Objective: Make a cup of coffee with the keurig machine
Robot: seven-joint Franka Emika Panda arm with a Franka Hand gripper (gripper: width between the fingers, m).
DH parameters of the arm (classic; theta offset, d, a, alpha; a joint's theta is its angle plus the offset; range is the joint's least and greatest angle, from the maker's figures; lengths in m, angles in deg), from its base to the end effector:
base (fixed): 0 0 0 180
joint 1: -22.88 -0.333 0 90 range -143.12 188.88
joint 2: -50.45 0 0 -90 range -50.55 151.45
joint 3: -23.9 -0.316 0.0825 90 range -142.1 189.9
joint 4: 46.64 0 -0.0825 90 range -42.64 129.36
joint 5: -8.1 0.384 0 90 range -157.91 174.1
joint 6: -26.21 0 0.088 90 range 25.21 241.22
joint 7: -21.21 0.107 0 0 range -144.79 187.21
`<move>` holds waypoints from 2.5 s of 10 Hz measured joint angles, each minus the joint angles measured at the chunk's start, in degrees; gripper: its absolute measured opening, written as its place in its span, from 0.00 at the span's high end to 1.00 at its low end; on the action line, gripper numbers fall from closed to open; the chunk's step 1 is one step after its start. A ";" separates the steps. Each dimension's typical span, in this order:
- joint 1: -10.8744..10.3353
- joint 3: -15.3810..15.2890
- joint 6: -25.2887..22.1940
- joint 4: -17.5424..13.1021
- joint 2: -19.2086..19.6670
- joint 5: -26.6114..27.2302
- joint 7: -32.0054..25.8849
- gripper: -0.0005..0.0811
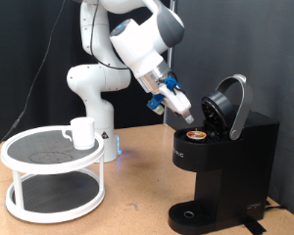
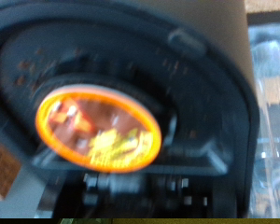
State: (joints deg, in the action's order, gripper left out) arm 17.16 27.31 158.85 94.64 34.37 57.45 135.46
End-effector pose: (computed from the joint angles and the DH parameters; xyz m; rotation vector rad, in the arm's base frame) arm 0.4571 0.0326 0.4163 -0.7987 2.4748 0.6991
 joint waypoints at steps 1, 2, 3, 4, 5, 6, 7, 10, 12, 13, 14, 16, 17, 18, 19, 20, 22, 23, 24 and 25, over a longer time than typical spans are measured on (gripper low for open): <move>0.08 1.14 -3.63 -1.41 -0.74 -0.12 -0.26 0.09; 0.36 2.02 -6.42 -3.36 -1.05 -0.19 0.35 0.09; 0.67 2.42 -7.79 -5.33 -1.03 -0.32 1.44 0.09; 0.84 2.63 -9.04 -7.36 -0.94 -0.75 2.69 0.09; 1.07 2.70 -9.81 -9.37 -0.81 -1.36 3.69 0.09; 1.37 2.85 -10.93 -11.25 -0.70 -1.98 4.34 0.09; 1.59 3.26 -12.39 -12.78 -0.66 -2.45 4.46 0.09; 2.48 4.43 -16.48 -15.41 -0.35 -3.58 4.81 0.09; 2.47 4.44 -17.57 -15.44 -0.33 -3.29 4.79 0.09; 2.43 4.39 -19.01 -16.02 -0.22 -2.70 6.29 0.09; 2.23 4.00 -19.69 -17.05 0.04 -2.12 8.72 0.09; 1.52 1.96 -19.72 -19.86 1.30 -2.09 13.02 0.09; 1.13 0.79 -19.73 -21.14 1.99 -2.86 14.36 0.09; 0.72 -0.60 -19.66 -22.29 2.65 -3.77 15.34 0.09; 0.25 -1.99 -19.57 -23.06 3.11 -4.27 15.56 0.09; -0.29 -3.33 -19.36 -23.64 3.39 -4.59 15.58 0.09; -1.20 -6.29 -17.39 -24.26 3.93 -4.85 16.87 0.09; -1.62 -7.93 -15.42 -24.36 4.18 -5.10 18.48 0.09; -1.98 -9.59 -13.62 -24.51 4.57 -5.75 20.52 0.09; -2.30 -11.23 -11.90 -24.86 5.16 -6.63 22.64 0.09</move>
State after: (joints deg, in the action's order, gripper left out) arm 14.86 16.08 146.95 69.78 39.54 50.82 158.10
